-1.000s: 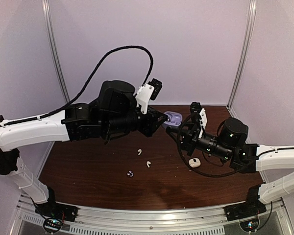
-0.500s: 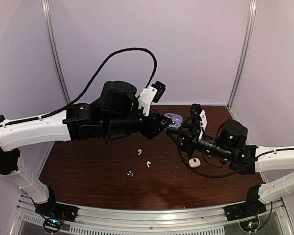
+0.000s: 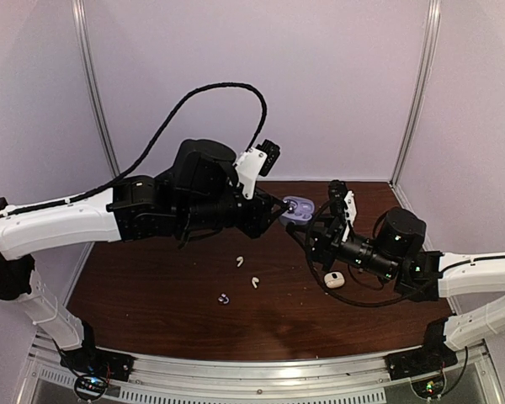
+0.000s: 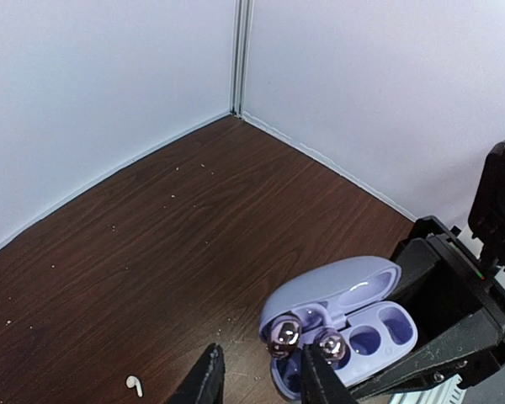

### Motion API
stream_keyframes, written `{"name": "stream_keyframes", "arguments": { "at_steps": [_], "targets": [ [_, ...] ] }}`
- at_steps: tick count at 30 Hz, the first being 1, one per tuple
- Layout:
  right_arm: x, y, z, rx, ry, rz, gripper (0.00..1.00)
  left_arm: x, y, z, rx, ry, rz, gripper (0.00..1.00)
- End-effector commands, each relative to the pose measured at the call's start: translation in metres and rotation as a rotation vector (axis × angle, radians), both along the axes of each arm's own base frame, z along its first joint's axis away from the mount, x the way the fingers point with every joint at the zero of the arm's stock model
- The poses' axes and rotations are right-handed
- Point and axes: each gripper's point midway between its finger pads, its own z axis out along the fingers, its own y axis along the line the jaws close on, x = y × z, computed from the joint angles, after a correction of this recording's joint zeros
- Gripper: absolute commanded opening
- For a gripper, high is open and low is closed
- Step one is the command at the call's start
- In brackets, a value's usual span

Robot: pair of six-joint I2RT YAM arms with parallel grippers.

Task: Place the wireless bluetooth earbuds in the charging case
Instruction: Place the left earbud in the left side groove of the charging case.

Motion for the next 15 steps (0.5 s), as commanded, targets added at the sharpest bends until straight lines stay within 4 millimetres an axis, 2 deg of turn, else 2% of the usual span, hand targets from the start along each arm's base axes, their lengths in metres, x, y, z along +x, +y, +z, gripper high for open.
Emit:
{"name": "stream_keyframes", "arguments": {
  "at_steps": [1,8,15],
  "targets": [
    [-0.002,-0.006,0.016,0.057,-0.027,-0.001,0.0,-0.001,0.001,0.018,-0.041,-0.015,0.0,0.33],
    [0.001,-0.008,0.014,0.055,-0.018,-0.011,0.0,-0.011,0.0,0.027,-0.087,-0.026,-0.057,0.37],
    [0.002,-0.009,0.014,0.06,-0.016,-0.018,0.0,-0.021,-0.003,0.034,-0.11,-0.028,-0.123,0.37]
  ]
}}
